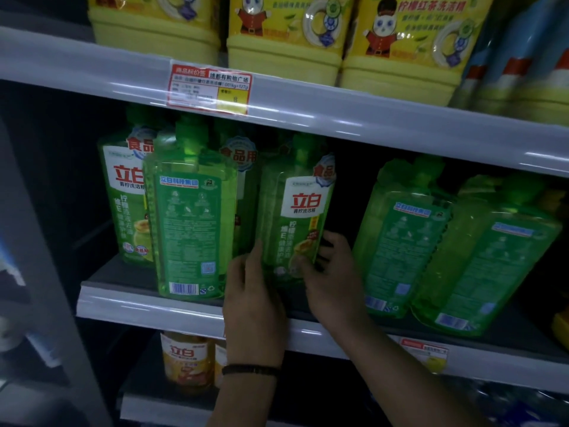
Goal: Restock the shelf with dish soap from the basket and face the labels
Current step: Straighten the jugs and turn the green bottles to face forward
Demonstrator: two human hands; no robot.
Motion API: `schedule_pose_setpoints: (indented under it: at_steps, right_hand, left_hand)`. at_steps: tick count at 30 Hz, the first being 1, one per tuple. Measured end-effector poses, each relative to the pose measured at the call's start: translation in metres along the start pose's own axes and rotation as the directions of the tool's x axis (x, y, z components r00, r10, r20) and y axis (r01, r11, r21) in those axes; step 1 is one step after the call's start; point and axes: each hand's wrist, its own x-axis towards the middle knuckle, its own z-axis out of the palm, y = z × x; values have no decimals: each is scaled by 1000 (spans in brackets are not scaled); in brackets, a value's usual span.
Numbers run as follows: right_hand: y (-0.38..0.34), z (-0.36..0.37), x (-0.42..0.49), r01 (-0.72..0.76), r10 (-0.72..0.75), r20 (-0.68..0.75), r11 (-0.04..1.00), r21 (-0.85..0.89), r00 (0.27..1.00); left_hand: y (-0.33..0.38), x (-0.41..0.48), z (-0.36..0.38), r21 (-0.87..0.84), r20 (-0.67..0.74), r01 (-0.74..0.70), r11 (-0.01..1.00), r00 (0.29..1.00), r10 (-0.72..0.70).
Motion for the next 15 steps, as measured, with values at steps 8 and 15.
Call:
schedule_pose_setpoints:
  at_steps: [8, 15]
  right_hand:
    - [-21, 6, -29, 44, -22, 140, 987, -155, 990]
    - [-33, 0, -17, -1, 35, 298, 993, -115, 954]
  left_hand:
    - [-1, 4, 4, 212, 334, -45, 976, 942, -29]
    - [4, 2, 11, 392, 369, -99, 915, 928, -58]
